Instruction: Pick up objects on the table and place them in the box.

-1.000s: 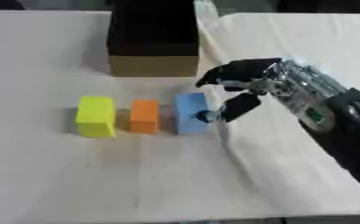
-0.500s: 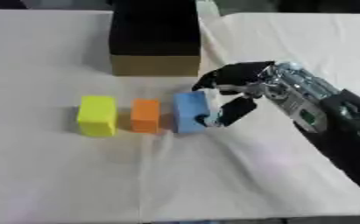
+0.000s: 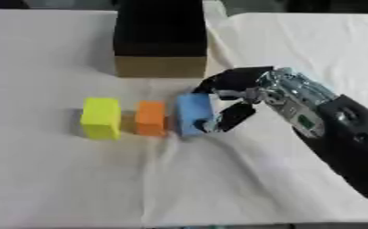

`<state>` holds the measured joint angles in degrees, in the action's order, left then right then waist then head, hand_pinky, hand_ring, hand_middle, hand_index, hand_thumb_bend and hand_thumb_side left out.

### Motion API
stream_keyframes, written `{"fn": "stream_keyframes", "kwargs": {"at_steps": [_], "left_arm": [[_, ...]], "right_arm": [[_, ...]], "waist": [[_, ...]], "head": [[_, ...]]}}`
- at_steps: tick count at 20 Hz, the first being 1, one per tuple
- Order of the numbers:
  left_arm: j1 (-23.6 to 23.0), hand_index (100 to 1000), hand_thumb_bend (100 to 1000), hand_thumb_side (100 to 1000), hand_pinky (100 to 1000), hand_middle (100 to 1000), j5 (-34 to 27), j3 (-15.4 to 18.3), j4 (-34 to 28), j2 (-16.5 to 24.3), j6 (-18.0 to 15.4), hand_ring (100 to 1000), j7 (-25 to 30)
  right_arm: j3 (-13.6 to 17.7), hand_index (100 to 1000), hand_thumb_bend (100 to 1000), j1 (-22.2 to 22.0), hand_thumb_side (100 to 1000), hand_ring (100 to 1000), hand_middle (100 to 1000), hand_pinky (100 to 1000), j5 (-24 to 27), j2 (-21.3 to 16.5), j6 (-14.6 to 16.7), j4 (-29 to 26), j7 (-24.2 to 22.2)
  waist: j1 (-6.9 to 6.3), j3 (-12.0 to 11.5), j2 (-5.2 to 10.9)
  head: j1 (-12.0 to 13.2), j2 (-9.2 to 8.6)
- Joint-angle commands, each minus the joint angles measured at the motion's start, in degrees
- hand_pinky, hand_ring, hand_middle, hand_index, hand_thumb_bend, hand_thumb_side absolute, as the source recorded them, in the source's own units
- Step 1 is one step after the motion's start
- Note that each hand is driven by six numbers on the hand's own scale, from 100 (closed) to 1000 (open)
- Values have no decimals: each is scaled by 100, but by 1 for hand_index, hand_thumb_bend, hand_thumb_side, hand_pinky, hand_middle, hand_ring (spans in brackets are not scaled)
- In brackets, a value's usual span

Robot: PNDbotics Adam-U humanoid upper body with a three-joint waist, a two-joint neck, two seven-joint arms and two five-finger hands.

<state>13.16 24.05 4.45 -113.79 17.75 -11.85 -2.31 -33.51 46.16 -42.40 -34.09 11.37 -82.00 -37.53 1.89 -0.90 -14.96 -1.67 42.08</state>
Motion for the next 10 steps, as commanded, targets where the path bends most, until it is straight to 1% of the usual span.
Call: {"fn": "stream_keyframes", "kwargs": {"at_steps": [1, 4, 7, 8, 10], "left_arm": [[50, 785, 108, 916, 707, 634, 9, 10, -80, 114, -1, 576, 24], [47, 785, 107, 914, 707, 634, 8, 12, -80, 117, 2, 577, 31], [42, 785, 106, 915, 707, 634, 16, 16, -80, 119, 11, 577, 41], [41, 785, 106, 915, 707, 634, 16, 17, -80, 120, 13, 577, 44], [37, 785, 106, 916, 707, 635, 17, 18, -80, 123, 14, 577, 50]], "right_arm": [[41, 948, 194, 103, 855, 945, 845, 938, 86, -57, 21, -41, 29], [85, 894, 100, 111, 818, 921, 786, 914, 150, -73, -4, -90, 197], [143, 861, 100, 118, 811, 903, 751, 899, 271, -101, -61, -104, 358], [162, 856, 100, 125, 825, 901, 745, 897, 312, -114, -84, -110, 396], [215, 852, 100, 147, 814, 901, 742, 898, 383, -149, -138, -131, 448]], "waist": [[-10, -3, 79], [-11, 4, 84], [-10, 11, 90], [-9, 14, 91], [-8, 25, 95]], "head": [[-2, -11], [-1, -13], [0, -18], [2, -18], [7, -11]]}}
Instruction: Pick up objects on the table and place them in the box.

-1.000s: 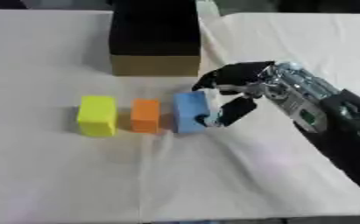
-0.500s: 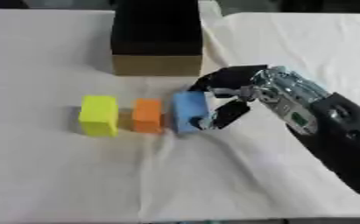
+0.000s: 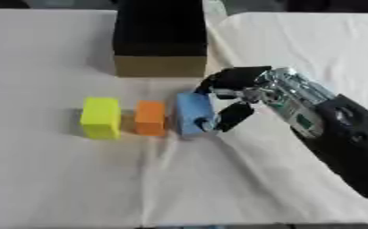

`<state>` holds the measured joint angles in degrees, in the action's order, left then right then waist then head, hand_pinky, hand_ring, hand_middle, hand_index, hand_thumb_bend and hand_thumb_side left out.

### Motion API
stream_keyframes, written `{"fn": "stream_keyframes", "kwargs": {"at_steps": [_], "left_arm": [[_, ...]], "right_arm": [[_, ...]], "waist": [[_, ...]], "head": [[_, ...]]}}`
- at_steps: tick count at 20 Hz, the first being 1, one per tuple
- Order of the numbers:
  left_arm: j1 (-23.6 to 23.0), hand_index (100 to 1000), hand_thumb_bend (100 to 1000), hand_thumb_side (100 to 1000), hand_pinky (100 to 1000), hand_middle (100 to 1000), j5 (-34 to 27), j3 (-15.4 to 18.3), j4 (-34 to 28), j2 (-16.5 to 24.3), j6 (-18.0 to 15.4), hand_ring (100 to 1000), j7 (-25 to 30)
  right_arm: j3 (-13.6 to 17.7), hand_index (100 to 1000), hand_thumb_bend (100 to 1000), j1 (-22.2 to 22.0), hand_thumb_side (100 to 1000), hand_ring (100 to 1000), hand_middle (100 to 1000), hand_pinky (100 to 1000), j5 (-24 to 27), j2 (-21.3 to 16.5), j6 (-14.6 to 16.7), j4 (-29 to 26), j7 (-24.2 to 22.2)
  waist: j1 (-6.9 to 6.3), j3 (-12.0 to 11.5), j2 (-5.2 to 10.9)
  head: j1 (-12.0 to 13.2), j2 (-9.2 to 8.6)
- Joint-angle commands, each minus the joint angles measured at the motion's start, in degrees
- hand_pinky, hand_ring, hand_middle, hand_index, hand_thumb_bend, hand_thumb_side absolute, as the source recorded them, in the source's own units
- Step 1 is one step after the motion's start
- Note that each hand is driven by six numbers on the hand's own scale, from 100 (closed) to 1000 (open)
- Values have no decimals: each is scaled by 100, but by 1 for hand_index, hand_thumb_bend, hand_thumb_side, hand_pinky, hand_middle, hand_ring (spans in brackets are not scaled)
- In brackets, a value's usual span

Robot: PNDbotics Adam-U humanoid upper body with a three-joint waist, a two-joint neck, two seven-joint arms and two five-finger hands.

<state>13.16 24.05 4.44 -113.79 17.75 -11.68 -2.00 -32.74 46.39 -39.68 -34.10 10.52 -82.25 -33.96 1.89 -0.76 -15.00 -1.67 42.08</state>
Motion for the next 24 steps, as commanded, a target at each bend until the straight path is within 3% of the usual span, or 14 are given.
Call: {"fn": "stream_keyframes", "kwargs": {"at_steps": [1, 13, 19, 24], "left_arm": [[33, 785, 105, 916, 707, 635, 20, 19, -80, 124, 2, 577, 25], [27, 786, 102, 917, 707, 637, 45, 22, -80, 137, 4, 577, 71], [69, 786, 100, 920, 708, 637, 59, 3, -80, 132, -23, 577, 94], [117, 786, 100, 922, 708, 638, 68, -17, -80, 119, -42, 577, 117]], "right_arm": [[175, 846, 100, 145, 820, 899, 733, 898, 150, -176, -78, -118, 105], [650, 802, 100, 695, 766, 839, 681, 865, 167, -227, -370, -200, 136], [951, 793, 100, 1340, 719, 826, 680, 854, -468, 102, -479, -39, 270], [1156, 793, 100, 1867, 694, 825, 682, 850, -1060, 529, -463, 458, 321]], "waist": [[-8, 19, 99], [-23, 44, 75], [-37, -32, -36], [-41, -131, -137]], "head": [[9, -8], [-30, -42], [-141, -142], [-264, -268]]}}
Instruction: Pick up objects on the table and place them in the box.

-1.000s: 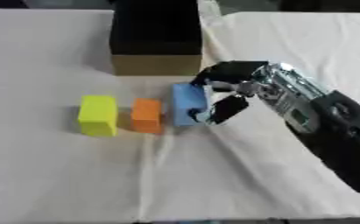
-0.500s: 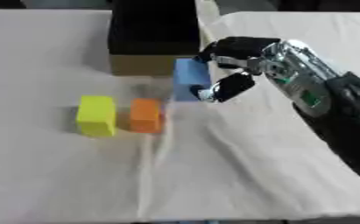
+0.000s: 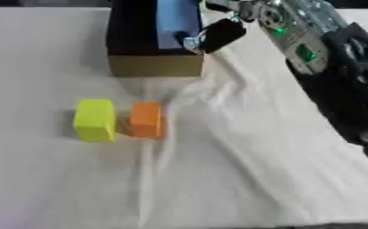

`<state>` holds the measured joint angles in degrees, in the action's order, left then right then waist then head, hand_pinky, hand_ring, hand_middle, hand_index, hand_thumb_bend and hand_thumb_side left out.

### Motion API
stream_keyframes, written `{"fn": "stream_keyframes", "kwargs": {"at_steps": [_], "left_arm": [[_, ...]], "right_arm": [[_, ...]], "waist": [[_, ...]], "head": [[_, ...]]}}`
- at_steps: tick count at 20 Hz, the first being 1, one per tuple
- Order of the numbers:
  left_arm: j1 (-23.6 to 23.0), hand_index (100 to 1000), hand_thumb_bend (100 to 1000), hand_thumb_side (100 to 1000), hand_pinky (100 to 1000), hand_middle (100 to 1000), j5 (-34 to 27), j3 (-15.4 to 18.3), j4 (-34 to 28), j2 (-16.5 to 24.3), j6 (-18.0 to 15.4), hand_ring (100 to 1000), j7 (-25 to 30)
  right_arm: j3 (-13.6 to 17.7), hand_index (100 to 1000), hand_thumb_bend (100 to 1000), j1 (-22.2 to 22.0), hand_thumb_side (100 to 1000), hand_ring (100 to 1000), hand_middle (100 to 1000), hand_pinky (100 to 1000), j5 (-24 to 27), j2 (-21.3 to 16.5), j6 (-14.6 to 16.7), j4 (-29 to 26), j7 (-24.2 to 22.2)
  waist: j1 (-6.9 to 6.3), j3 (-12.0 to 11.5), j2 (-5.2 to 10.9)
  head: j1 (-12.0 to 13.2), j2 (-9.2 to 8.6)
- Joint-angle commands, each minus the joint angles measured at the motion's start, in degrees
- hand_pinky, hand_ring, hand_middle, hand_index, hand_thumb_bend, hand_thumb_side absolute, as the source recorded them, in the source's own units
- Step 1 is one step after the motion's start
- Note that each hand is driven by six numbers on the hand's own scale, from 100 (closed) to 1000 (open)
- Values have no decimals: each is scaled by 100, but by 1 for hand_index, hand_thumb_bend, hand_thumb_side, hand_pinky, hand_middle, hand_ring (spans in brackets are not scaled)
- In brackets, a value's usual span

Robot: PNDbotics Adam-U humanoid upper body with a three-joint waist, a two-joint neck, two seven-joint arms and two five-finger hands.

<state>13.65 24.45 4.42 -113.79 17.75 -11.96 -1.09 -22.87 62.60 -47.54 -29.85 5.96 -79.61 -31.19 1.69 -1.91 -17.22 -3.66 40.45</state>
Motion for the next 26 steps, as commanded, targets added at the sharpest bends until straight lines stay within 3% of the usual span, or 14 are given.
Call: {"fn": "stream_keyframes", "kwargs": {"at_steps": [1, 8, 15, 26], "left_arm": [[74, 786, 100, 922, 708, 638, 28, -18, -80, 118, -16, 577, 29], [127, 786, 100, 922, 708, 639, 8, -60, -80, 121, -39, 577, 82], [164, 786, 100, 922, 708, 640, -14, -100, -80, 119, -63, 577, 143], [186, 787, 100, 926, 708, 641, -21, -127, -80, 108, -73, 577, 207]], "right_arm": [[203, 793, 100, 348, 694, 825, 683, 849, -385, 197, -2, 334, 36], [543, 793, 100, 987, 664, 829, 691, 850, -1302, 850, -3, 1500, 177], [1076, 796, 100, 1401, 668, 833, 694, 850, -2315, 1437, -176, 2875, 524], [1361, 814, 100, 1544, 708, 853, 718, 859, -2670, 1844, -92, 3935, 669]], "waist": [[-19, -34, 70], [-14, -143, 21], [-9, -272, -6], [13, -396, -57]], "head": [[-95, -121], [-219, -205], [-345, -304], [-449, -326]]}}
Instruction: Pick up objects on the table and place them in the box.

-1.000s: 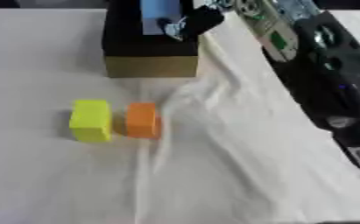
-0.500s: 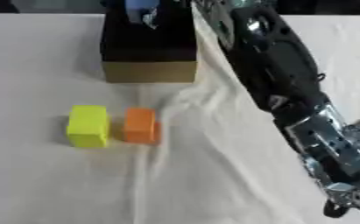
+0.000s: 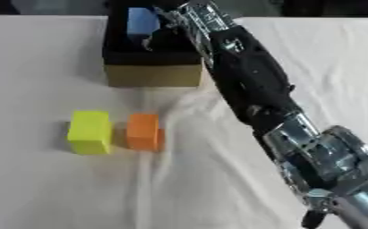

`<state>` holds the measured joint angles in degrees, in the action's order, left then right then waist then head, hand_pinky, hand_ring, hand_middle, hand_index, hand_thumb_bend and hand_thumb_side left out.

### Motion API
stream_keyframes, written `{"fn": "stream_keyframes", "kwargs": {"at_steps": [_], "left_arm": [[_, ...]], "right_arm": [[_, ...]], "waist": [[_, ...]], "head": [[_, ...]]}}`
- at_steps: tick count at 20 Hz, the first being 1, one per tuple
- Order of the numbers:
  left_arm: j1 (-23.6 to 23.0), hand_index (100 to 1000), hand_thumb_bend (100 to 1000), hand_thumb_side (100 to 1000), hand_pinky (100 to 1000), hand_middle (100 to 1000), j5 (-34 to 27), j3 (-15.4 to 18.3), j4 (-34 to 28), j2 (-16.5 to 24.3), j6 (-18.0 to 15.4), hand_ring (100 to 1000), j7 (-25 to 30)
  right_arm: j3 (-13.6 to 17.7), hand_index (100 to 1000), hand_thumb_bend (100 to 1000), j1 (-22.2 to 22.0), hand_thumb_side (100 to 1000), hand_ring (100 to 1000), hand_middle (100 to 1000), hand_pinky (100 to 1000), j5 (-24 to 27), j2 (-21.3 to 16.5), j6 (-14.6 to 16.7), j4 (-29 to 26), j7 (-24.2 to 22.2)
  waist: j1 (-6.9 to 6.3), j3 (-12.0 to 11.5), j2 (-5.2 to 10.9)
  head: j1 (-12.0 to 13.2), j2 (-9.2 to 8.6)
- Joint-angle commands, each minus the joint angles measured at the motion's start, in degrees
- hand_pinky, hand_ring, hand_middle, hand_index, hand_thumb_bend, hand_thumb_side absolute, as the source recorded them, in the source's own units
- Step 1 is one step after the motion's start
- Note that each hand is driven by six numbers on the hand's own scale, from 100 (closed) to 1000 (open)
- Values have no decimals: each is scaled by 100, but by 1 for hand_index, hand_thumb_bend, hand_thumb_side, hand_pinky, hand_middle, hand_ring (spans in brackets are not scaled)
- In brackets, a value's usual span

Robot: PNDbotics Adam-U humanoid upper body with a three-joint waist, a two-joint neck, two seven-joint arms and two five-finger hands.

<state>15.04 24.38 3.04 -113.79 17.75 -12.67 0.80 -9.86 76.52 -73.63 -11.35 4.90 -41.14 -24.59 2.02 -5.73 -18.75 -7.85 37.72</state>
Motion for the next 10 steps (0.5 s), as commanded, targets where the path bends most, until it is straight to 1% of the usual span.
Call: {"fn": "stream_keyframes", "kwargs": {"at_steps": [1, 3, 5, 6, 7, 10], "left_arm": [[47, 786, 100, 927, 708, 641, -14, 10, -80, 108, -2, 577, 20], [49, 787, 100, 927, 708, 641, -17, 5, -80, 106, -2, 577, 26], [48, 787, 100, 927, 708, 642, -19, -2, -80, 105, -3, 577, 34], [50, 787, 100, 927, 708, 642, -22, -5, -80, 104, -4, 577, 38], [50, 787, 100, 926, 708, 642, -23, -7, -80, 103, -5, 578, 42], [43, 787, 100, 925, 708, 642, -26, -6, -80, 104, -5, 578, 47]], "right_arm": [[70, 818, 100, 159, 708, 857, 727, 860, -84, 10, 10, 133, 11], [98, 828, 100, 180, 716, 871, 746, 866, -197, 50, -50, 228, 40], [139, 875, 100, 207, 732, 904, 797, 877, -426, 99, -167, 339, 101], [165, 891, 122, 223, 736, 915, 818, 880, -589, 128, -239, 402, 117], [190, 920, 211, 239, 722, 931, 851, 893, -763, 151, -306, 449, 128], [264, 964, 322, 284, 719, 955, 891, 913, -1353, 193, -518, 506, 165]], "waist": [[-19, -13, 96], [-19, -14, 96], [-21, -21, 98], [-22, -27, 99], [-22, -33, 100], [-23, -48, 102]], "head": [[-32, -51], [-37, -54], [-49, -60], [-59, -63], [-67, -62], [-78, -58]]}}
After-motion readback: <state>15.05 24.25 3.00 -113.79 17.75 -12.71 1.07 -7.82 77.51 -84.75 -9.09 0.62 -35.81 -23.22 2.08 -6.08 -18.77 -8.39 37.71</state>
